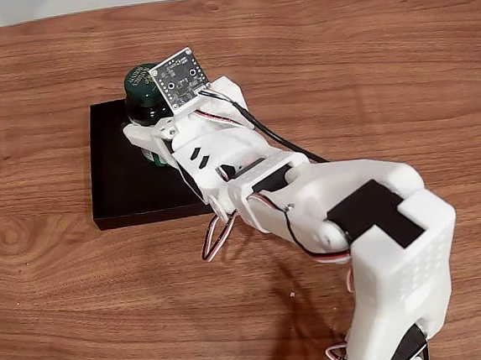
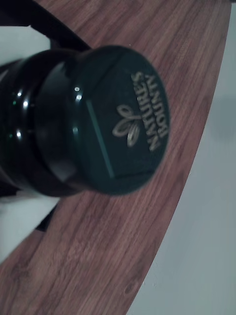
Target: Pick up the pill bottle and place it in the black box.
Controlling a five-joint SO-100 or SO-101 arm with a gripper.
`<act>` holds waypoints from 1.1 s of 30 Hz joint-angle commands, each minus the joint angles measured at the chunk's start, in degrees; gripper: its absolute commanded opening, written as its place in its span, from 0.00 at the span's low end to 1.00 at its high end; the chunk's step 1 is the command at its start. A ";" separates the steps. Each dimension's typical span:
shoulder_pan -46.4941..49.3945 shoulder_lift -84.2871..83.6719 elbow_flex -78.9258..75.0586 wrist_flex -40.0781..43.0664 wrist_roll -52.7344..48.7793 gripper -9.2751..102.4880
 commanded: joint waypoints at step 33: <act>3.25 -2.20 4.66 -11.34 -0.53 0.40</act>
